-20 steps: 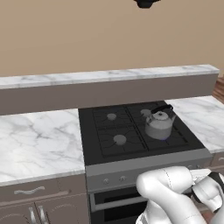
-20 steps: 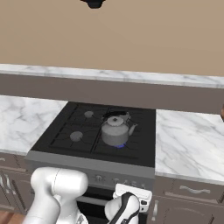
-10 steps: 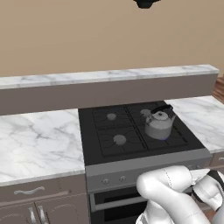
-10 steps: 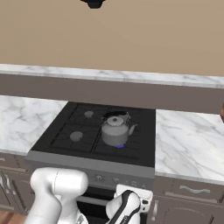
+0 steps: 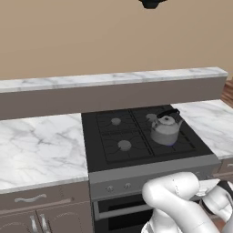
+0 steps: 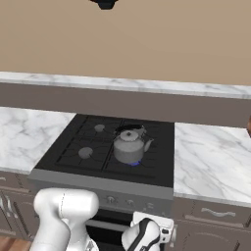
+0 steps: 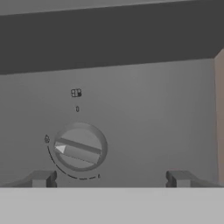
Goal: The kettle is done boiling. Turn off the stove, then wait for 300 timesteps before moving the kettle to the dining table.
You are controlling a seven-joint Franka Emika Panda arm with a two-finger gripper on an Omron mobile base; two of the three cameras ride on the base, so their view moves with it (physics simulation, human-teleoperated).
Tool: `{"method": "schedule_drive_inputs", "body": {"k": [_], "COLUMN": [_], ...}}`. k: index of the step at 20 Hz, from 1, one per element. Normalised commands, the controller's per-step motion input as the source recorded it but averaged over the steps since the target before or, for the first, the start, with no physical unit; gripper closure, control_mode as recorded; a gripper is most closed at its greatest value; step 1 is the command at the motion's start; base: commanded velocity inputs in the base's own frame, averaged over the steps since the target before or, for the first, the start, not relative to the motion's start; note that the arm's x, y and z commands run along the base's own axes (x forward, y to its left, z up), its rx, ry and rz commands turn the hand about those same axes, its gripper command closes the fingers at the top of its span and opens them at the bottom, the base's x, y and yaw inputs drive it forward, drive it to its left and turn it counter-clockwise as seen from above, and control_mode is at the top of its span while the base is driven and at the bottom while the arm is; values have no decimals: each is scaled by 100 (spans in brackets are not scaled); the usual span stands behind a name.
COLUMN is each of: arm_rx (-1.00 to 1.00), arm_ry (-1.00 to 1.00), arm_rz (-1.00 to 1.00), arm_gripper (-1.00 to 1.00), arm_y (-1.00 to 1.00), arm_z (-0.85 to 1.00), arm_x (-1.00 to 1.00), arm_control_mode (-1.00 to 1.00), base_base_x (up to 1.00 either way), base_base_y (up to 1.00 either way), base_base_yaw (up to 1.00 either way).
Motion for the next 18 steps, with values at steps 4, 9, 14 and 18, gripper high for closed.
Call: {"method": "schedule_drive_inputs", "body": {"k": [4,9,14,18], "arm_rx": [0,0,0,0], "arm_ry": [0,0,0,0], "arm_rz": [0,0,0,0], "arm_gripper": [-100,-100,-100,-100], "arm_y": [0,0,0,0], "arm_z": [0,0,2,14], "arm_x": [0,0,0,0], "arm_control_mode": [-100,-100,-100,-100], "base_base_x": [0,0,0,0], "base_base_y": [0,0,0,0], "base_base_yaw": [0,0,0,0]}}
